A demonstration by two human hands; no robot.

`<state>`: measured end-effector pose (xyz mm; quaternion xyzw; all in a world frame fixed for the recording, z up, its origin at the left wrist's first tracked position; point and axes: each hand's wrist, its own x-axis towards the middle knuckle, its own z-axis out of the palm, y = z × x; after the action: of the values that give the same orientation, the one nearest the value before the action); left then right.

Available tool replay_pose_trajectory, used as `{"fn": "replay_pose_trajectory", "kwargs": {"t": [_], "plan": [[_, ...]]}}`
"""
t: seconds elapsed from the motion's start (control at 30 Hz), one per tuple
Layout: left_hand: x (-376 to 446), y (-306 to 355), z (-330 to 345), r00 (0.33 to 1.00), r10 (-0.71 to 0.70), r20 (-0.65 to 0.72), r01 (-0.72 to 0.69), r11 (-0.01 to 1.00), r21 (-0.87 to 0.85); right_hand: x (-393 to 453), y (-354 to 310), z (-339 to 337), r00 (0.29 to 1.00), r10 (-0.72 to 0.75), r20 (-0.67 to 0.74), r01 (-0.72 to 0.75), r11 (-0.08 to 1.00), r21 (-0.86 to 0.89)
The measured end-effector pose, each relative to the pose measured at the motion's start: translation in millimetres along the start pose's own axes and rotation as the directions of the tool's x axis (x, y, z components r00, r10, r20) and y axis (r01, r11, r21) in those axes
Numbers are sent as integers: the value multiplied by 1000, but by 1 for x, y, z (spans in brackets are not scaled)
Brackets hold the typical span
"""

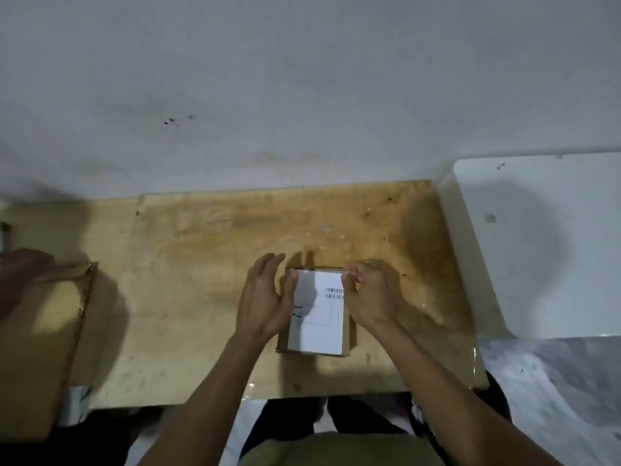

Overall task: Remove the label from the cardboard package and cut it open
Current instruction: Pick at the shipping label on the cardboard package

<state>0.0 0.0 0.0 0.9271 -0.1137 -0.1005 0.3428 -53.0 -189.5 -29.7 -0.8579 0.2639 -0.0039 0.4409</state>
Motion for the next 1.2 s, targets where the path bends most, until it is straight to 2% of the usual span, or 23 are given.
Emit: {"fn": "replay_pose_trajectory", "kwargs": {"t": [0.07, 0.2, 0.4, 0.53, 0.7, 0.97, 1.2], "plan": [[-2, -8, 10, 999, -8, 45, 7, 999, 37, 5, 4, 7, 999, 52, -9, -53, 998, -42], [-16, -31, 36, 991, 93, 101, -99, 993, 58, 2, 9, 22, 994, 97, -44, -102, 988, -119], [-28, -50, 61, 987, 14, 163, -5, 998, -59, 6, 9, 36, 988, 102, -114, -115, 987, -114], [-36, -50, 73, 992, 33, 125, -17, 992, -128, 9, 7, 39, 984, 106, -142, -120, 988, -94], [-42, -49, 85, 997, 68, 21, -66, 992, -107, 15, 1, 39, 981, 119, -154, -132, 988, -84], [-42, -45, 86, 999, -14, 47, 16, 999, -37, 24, 0, 33, 986, 137, -92, -148, 982, -119], [-41, -44, 87, 993, -93, 78, 95, 995, -17, 20, -5, 26, 991, 130, -10, -129, 962, -242]]}}
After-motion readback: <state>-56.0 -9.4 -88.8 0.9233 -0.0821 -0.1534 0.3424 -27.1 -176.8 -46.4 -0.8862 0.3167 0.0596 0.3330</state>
